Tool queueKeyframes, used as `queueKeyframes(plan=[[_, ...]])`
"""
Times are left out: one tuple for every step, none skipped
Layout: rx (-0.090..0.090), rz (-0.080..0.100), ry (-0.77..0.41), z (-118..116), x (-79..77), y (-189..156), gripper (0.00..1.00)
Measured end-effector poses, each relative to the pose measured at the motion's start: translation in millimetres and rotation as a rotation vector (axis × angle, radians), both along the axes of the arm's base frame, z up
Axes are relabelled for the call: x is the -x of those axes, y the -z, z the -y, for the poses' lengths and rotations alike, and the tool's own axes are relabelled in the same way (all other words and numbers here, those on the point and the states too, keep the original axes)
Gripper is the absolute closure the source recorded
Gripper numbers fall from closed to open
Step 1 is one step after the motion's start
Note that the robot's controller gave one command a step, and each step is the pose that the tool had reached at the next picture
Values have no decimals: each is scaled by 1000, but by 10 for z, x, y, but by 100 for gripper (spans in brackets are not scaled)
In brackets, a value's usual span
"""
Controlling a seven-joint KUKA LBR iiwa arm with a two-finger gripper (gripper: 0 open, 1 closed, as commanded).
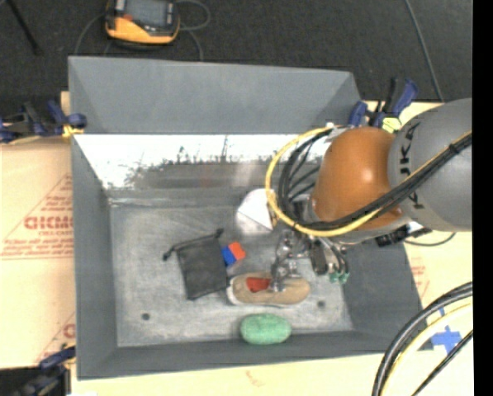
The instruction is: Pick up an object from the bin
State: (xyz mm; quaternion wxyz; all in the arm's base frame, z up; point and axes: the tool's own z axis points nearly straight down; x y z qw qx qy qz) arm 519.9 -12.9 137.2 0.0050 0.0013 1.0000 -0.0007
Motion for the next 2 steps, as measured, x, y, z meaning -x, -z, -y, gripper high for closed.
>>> queueKeyframes(plan=[[-1,-21,0,8,59,-206,100],[0,-12,-26,-79,44,-911,100]])
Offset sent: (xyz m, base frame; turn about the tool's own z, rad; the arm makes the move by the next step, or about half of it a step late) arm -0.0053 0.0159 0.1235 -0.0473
